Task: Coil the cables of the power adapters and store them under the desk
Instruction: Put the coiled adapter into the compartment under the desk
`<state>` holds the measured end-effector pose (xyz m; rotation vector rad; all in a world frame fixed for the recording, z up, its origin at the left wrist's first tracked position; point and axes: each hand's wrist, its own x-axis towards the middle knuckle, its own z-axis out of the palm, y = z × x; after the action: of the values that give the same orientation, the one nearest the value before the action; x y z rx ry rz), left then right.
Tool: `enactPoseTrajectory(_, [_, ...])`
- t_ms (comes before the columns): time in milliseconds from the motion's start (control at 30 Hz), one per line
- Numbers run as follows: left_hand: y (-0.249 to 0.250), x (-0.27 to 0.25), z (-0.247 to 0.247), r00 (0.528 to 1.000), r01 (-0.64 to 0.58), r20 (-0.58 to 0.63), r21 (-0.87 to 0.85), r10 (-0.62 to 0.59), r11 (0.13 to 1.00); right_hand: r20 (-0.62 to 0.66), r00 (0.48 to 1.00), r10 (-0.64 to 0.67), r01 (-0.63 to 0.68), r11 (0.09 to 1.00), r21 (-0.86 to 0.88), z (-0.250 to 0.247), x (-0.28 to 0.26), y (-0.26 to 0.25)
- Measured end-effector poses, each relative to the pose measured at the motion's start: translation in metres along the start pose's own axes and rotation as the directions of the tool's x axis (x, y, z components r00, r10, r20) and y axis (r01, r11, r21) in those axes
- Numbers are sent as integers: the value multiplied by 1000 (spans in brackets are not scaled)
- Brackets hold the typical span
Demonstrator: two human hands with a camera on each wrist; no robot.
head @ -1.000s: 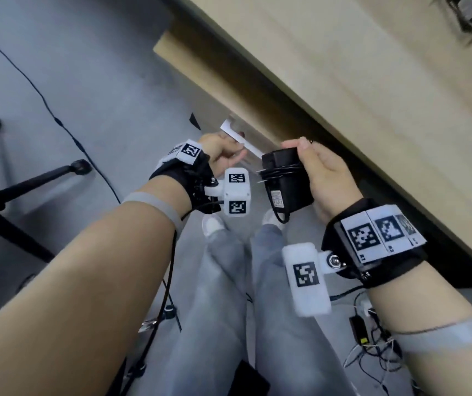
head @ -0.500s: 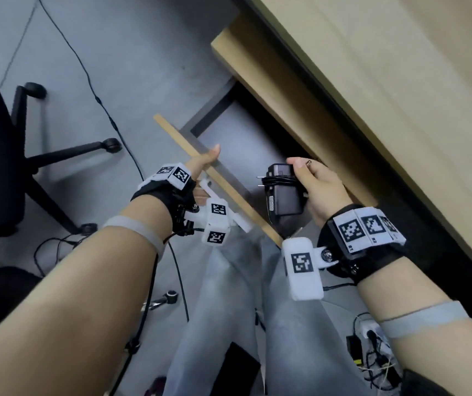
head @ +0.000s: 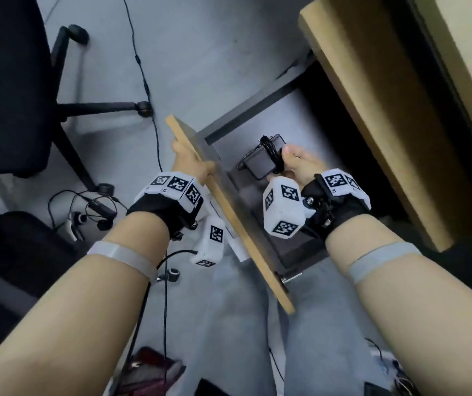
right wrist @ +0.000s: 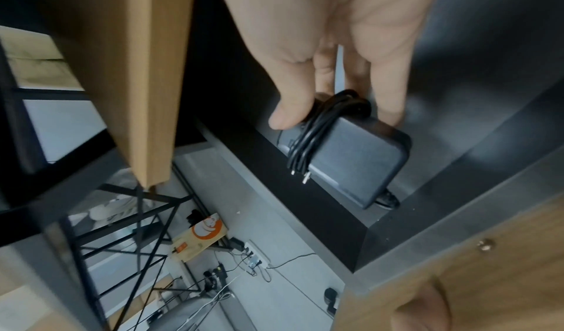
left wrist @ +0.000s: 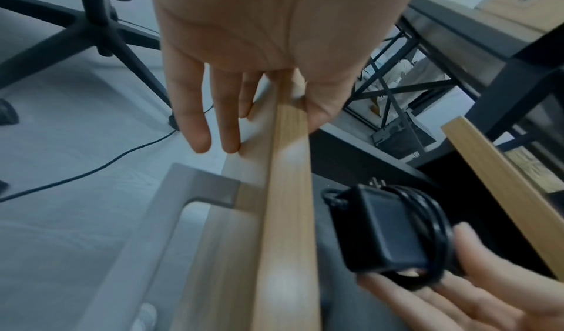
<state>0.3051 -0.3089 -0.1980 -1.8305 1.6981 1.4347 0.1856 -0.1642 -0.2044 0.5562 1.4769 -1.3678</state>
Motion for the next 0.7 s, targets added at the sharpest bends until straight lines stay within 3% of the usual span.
enactPoseTrajectory(167, [-28, 7, -20, 999, 41, 9, -6, -41, 999, 78, 995, 65, -39, 953, -299, 24, 31, 31])
enactPoseTrajectory(267, [-43, 7, -29, 998, 57, 0, -18, -57, 998, 172, 980, 98, -24, 922, -387, 34, 61, 57])
enactPoseTrajectory(533, [-63, 1, -48, 998, 47, -46, -25, -48, 999, 165, 974, 157, -62, 878, -475, 60, 90, 86])
enactPoseTrajectory(700, [-65, -2, -50, 999, 30, -24, -45, -31, 999, 63, 983, 173, -135, 910, -392, 82, 40, 66])
